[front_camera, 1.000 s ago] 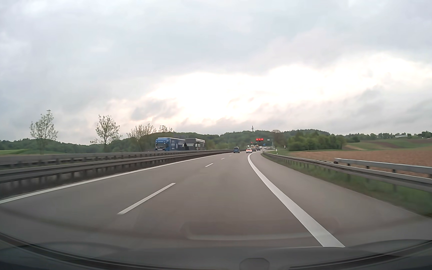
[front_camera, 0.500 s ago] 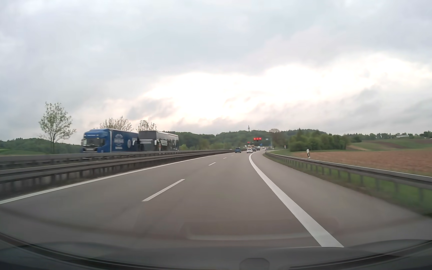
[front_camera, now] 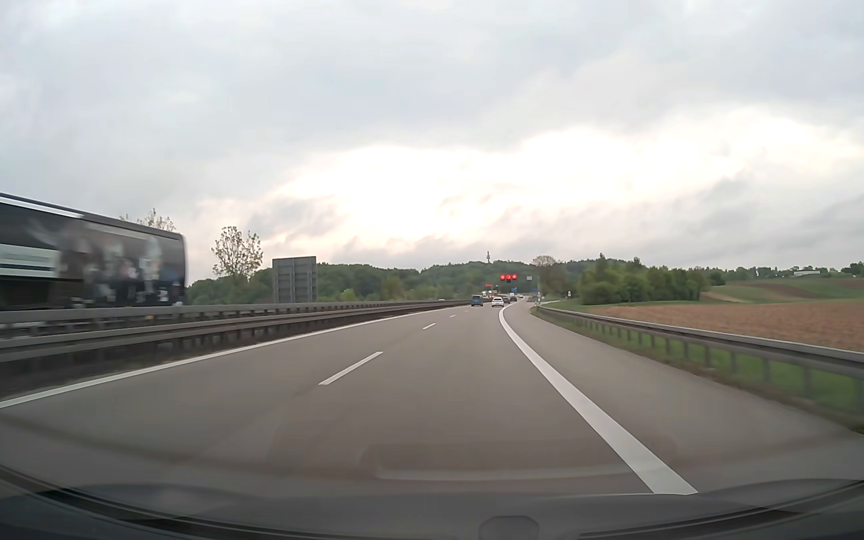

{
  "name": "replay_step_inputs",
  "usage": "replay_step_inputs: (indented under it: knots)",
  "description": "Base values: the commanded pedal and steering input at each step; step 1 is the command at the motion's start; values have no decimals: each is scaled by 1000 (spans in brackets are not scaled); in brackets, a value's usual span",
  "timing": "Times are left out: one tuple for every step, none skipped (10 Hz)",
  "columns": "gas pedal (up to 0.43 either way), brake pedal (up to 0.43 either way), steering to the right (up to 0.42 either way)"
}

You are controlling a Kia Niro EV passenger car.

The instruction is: Follow the waypoints while adhering to traffic rules and regulations

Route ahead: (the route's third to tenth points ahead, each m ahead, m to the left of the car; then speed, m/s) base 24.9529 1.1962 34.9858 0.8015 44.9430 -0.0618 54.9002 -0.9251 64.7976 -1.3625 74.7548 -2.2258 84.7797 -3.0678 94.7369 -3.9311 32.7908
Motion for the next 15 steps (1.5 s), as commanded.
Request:
replay_step_inputs:
  knots:
    - [177,0,8]
    - [177,0,8]
    - [177,0,7]
    - [177,0,7]
    - [189,0,6]
    - [189,0,6]
    - [189,0,6]
    - [189,0,7]
    - [189,0,10]
    - [189,0,10]
    - [189,0,10]
    - [189,0,10]
    - [189,0,10]
    - [189,0,9]
    - [189,0,8]
